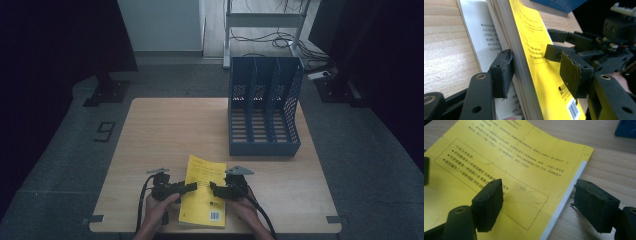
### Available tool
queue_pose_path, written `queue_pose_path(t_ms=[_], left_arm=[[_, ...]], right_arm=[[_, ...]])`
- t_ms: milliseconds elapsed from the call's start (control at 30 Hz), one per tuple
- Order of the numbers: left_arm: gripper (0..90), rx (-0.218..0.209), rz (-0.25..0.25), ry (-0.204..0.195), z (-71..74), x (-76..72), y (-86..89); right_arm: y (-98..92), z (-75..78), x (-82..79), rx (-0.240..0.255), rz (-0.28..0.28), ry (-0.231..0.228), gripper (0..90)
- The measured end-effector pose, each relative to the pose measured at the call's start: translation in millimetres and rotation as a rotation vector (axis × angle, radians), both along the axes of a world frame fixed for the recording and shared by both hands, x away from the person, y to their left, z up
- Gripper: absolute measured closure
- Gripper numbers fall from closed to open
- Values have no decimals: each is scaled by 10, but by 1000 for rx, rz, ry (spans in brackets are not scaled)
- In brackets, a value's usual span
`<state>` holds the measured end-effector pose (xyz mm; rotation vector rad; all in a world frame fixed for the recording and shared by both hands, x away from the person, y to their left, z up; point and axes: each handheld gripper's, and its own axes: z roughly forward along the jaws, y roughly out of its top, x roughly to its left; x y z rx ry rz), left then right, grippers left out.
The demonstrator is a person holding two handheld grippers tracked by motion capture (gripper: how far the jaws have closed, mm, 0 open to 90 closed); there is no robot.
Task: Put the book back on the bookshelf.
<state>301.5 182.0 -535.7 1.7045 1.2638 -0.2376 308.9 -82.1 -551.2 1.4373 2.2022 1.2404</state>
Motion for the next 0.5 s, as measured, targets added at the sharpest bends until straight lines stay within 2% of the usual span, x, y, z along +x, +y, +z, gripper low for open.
queue_pose_path(t_ms=[100, 133, 267, 433, 500], left_arm=[[483, 55, -2, -36, 20, -21, -22], [494, 55, -2, -36, 20, -21, -22], [520, 120, 6, -73, 29, -43, -64], [537, 117, 22, -82, 26, -53, -83], [572, 107, 33, -78, 9, -54, -84]], right_arm=[[0, 0, 0, -1, 1, -1, 230], [0, 0, 0, -1, 1, -1, 230], [-3, -1, 0, 0, 3, -1, 231], [-6, -1, 0, 2, 2, -1, 231], [-7, -2, 0, 4, 3, -2, 231]])
